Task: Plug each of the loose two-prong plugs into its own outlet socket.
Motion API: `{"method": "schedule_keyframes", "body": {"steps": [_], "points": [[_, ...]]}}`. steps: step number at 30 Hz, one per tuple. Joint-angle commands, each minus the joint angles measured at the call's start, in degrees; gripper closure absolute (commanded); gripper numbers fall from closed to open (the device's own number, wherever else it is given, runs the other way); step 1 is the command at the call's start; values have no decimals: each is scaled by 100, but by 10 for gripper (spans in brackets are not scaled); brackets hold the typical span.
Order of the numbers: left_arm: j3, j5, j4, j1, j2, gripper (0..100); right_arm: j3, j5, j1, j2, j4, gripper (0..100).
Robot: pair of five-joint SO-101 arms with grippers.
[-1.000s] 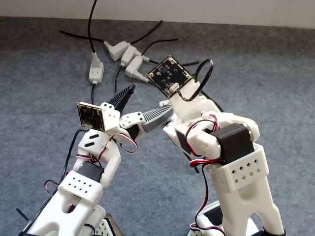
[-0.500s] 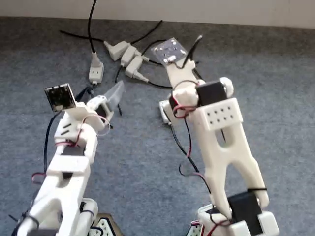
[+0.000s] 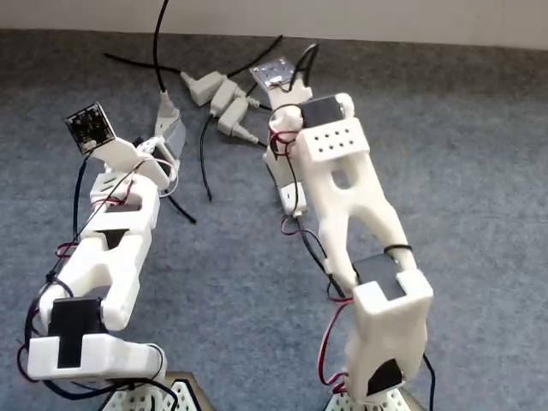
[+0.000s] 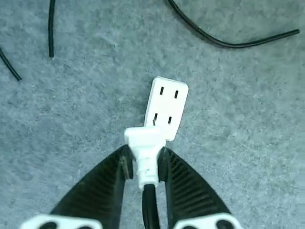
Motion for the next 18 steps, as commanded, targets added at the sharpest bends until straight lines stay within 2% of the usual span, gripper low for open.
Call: {"method": "schedule_keyframes", "body": {"steps": [1,11,18], "points": [[-207,44,9,-75,-22,699,-655,-114,84,198,-66,991],[-207,44,9,-66,-22,699,-1455,-114,198,1341,-66,991],[-207,44,0,-40,-22,699,-1903,-114,259,1473,215,991]]}}
